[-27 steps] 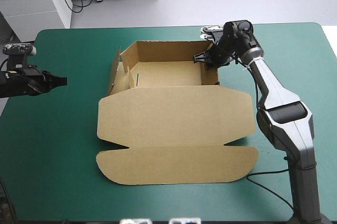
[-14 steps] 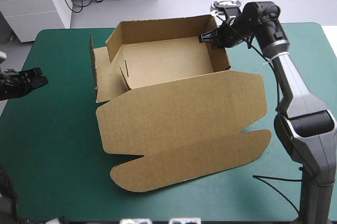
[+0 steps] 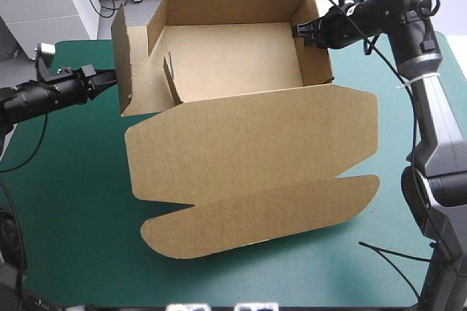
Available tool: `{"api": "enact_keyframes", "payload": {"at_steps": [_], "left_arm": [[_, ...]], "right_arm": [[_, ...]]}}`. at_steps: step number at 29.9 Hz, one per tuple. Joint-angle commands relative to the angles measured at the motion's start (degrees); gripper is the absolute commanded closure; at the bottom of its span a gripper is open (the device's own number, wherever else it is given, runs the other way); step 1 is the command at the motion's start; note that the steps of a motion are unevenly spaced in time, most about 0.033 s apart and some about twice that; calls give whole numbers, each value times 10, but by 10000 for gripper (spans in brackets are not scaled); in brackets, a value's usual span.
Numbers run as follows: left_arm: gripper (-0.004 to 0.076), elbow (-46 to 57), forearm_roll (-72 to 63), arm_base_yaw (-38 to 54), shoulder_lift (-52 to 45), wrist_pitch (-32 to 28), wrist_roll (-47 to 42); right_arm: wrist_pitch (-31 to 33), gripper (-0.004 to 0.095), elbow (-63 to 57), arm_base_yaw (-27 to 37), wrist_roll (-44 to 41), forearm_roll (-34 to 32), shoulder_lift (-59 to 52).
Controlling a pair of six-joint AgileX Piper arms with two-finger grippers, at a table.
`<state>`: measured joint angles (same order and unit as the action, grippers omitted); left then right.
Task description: Fold the box
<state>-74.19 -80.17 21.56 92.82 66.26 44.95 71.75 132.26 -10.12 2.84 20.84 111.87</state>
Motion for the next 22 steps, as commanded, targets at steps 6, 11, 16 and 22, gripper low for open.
{"api": "enact_keyframes", "payload": {"at_steps": [6,11,16,22], "left_arm": [[731,-15,-85,-71,-26,30,20],[731,-15,-85,-77,-45,52,27],[731,-16,-85,-77,-77,56,27],[731,-16,-85,-77,-104,61,27]], "right_arm": [[-3,912,19,3,-3,13,-36],[-5,912,17,3,-3,-11,-36],[-21,912,17,-4,-3,-12,-35],[-62,912,17,-27,-3,-20,-35]]}}
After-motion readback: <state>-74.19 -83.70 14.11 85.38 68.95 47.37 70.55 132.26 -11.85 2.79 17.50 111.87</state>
